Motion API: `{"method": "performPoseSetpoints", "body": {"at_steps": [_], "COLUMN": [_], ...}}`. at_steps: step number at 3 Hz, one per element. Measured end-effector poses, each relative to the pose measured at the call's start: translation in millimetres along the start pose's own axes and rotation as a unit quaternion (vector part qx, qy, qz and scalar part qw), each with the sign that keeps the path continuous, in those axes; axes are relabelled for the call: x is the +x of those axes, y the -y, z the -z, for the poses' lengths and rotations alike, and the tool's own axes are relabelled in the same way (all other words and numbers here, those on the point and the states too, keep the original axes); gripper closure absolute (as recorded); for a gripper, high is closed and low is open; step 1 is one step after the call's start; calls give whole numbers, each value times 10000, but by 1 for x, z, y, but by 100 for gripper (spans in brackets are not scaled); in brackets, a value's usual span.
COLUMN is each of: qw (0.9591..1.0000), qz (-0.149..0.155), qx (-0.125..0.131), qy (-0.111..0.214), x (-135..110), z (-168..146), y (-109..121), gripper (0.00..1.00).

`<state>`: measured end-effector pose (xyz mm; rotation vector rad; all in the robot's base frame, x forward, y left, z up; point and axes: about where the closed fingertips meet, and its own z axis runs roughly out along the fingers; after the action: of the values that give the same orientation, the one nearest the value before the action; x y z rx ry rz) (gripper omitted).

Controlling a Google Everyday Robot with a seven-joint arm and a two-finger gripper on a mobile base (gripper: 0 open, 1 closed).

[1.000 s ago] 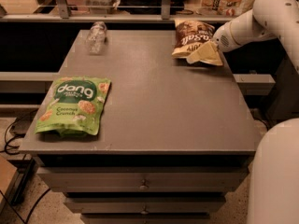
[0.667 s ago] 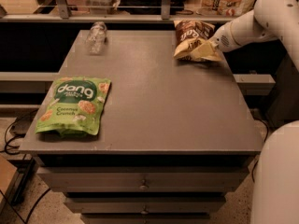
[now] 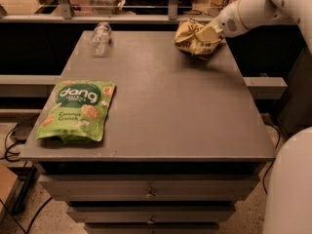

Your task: Move brown chip bag near green rice chip bag

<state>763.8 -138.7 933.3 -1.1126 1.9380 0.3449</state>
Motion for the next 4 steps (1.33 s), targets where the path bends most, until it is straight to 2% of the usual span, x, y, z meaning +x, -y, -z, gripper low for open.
{"method": "performPoseSetpoints", "body": {"at_steps": [1, 2, 3, 4], "qw": [9963, 9851, 9666, 9666], "qz": [785, 1484, 2016, 2016], "qx": [-324, -788, -1481, -1482], "qy": [139, 359, 553, 553], "x": [-47, -92, -119, -119], "z": [12, 23, 24, 24], "y": [-31, -75, -130, -130], "gripper": [100, 100, 100, 100]}}
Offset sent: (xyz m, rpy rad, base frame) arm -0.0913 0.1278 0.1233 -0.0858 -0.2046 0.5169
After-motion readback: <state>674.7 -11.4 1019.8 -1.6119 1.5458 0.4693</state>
